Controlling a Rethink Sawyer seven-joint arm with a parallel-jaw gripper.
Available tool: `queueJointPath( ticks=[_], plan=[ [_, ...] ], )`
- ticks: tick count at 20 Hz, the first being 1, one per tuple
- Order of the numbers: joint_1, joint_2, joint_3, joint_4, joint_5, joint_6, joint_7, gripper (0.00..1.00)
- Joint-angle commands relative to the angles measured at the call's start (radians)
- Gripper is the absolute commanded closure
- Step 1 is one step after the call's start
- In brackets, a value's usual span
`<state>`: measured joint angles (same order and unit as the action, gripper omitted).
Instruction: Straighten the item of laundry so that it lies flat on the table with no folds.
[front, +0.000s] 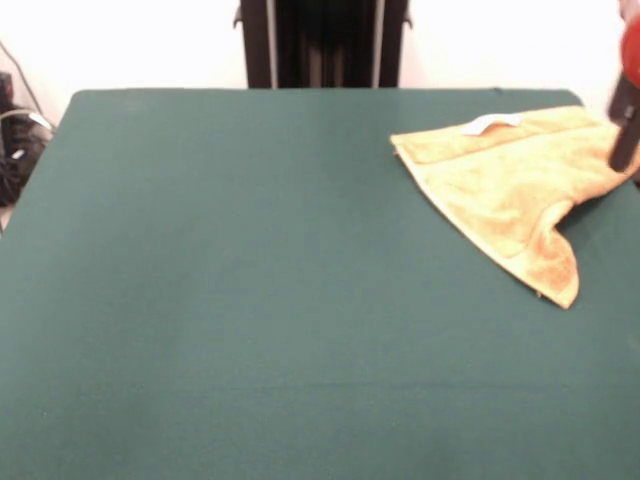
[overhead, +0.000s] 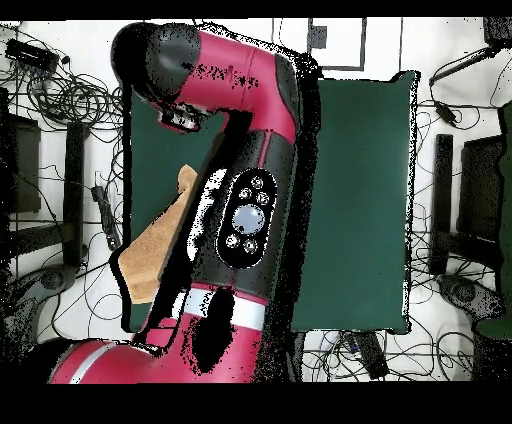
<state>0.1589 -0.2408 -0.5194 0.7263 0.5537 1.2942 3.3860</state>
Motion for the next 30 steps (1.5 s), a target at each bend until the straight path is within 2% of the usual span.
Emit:
queueJointPath(
  ticks=[1, 3, 8, 9, 11, 12, 14, 17, 21, 25, 30],
  plan=[
    [-0.088, -0.036, 0.169, 0.184, -0.139, -0.054, -0.455, 0.00],
    [-0.101, -0.046, 0.195, 0.192, -0.151, -0.061, -0.464, 0.00],
    [-0.113, -0.035, 0.228, 0.215, -0.163, -0.175, -0.365, 0.00],
    [-0.111, -0.030, 0.233, 0.225, -0.146, -0.212, -0.306, 0.00],
    [-0.086, -0.011, 0.221, 0.244, -0.092, -0.279, -0.094, 0.00],
    [-0.068, 0.009, 0.192, 0.227, -0.072, -0.273, 0.037, 0.00],
    [-0.040, 0.057, 0.115, 0.160, -0.062, -0.198, 0.228, 0.00],
    [-0.031, 0.069, 0.093, 0.158, -0.028, -0.187, 0.307, 0.00],
    [-0.041, 0.060, 0.093, 0.195, -0.026, -0.216, 0.260, 0.00],
    [-0.058, 0.022, 0.118, 0.266, -0.052, -0.246, 0.116, 0.00],
    [-0.086, -0.144, 0.156, 0.500, -0.114, -0.244, -0.199, 0.00]
  ],
)
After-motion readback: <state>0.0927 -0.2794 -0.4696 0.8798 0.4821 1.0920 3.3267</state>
